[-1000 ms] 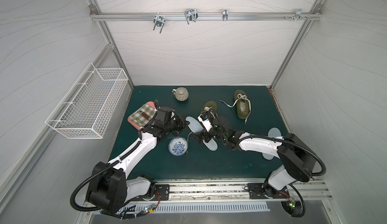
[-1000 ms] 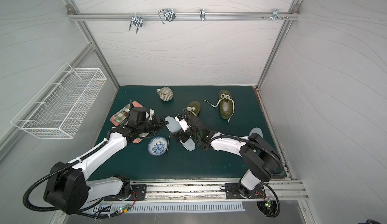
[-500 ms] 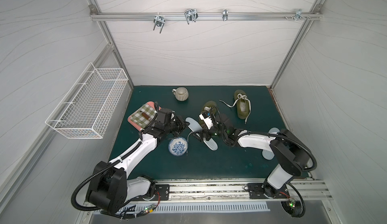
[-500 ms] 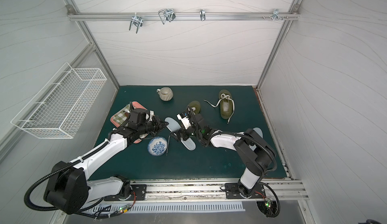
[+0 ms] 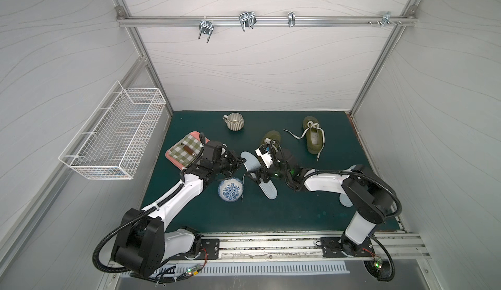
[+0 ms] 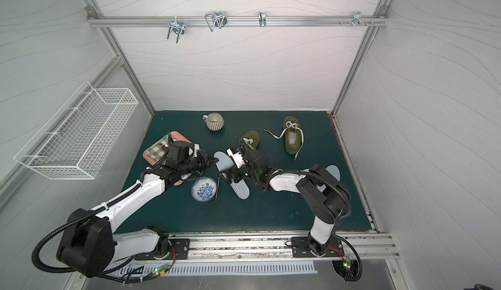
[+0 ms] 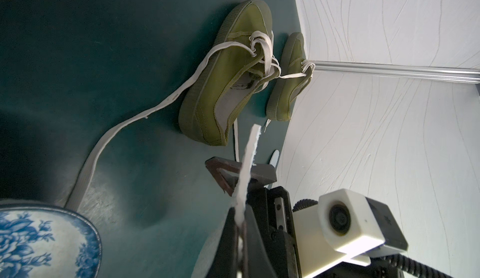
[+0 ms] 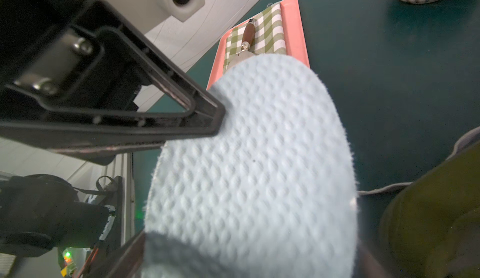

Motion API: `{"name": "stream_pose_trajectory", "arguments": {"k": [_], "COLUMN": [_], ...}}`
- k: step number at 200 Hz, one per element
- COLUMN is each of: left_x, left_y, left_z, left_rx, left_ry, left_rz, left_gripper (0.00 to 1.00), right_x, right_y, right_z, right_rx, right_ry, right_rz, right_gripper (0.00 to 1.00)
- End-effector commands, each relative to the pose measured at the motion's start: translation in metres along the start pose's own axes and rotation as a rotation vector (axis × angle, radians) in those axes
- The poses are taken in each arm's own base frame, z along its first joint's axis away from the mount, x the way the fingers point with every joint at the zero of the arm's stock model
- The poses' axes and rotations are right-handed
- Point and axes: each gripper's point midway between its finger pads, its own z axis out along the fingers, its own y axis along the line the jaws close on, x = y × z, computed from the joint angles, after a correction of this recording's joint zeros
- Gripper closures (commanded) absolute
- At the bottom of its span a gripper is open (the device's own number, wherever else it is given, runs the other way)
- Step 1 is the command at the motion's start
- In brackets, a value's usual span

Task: Insert the insole into the shoe
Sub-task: Pick up the insole from the center of the board.

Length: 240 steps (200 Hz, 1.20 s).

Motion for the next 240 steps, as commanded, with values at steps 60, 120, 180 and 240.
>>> {"name": "stream_pose_trajectory", "arguments": {"k": [60,120,180,240], "left_x": [0.000,-0.001,-0.001,-0.009], "left_y": [0.001,0.008,0.008,-0.008], "left_z": [0.006,0.004,0.002,-0.015], "left_rx": [0.037,0.018,0.015,-0.032], "left_ry": [0.015,0.003,0.001,-0.026], "left_rz": [-0.020,-0.024,-0.012,0.111], "left_gripper": [1.00,0.97,0.67,0.42], "right_x": [-0.024,-0.017,-0.014,-0.016], "right_y": [-0.002,-0.005,-0.005,-0.015], "right_z": [-0.011,-0.011,-0.014,-0.040], "right_rx": [0.072,0.079,0.111,0.155], "right_ry": [-0.057,0.001,0.131,0.244], "right_rz": [-0.067,-0.051,-0.036,0.104], "right_gripper": [0.28,0.32,0.46,0.47]}}
